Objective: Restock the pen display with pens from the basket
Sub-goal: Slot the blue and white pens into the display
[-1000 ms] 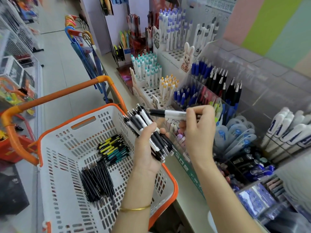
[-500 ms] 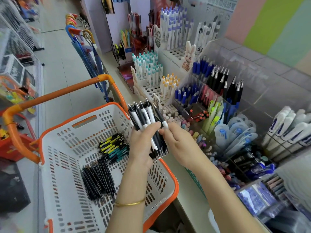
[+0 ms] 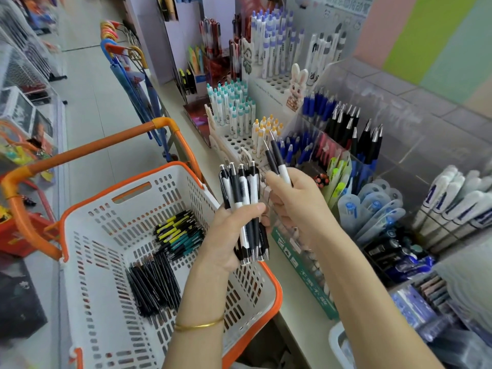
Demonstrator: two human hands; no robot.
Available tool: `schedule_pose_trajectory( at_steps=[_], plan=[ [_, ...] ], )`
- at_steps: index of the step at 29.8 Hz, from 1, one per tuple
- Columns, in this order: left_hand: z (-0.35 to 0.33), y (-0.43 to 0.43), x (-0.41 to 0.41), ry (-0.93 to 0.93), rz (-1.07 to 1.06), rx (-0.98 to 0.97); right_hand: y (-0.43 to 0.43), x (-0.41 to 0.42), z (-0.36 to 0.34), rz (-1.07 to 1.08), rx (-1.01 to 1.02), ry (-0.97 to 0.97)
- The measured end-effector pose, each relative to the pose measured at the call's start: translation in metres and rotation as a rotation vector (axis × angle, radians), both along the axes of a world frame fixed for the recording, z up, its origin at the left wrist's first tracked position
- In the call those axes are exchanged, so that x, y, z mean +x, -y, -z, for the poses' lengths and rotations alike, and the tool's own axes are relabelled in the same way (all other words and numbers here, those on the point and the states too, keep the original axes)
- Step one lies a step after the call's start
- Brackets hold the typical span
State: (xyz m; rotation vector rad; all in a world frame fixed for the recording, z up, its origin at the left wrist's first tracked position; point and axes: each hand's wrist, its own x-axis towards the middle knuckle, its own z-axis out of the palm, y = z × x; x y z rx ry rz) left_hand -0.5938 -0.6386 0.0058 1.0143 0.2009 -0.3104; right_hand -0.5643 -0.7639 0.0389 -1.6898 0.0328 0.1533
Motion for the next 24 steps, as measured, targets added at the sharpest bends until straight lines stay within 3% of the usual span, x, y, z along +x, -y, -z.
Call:
schedule_pose_trajectory(
  at_steps=[9,16,21,24],
  plan=[
    [0.003,-0.001,-0.001,-0.044,0.057,0.049,-0.005,0.016,-0.002,0.002,-0.042,0.075],
    [0.004,-0.002,0.003,-0.203,-0.001,-0.199,0.006,0.026,0.002,0.159,-0.035,0.114],
    [0.015,-0.004,0.004,-0.344,-0.099,-0.281,0.008,0.025,0.001,0.356,-0.102,0.283],
    [0.020,-0.003,0.003,-0.313,-0.112,-0.387,0.003,0.019,0.004,0.492,-0.092,0.386]
  ],
)
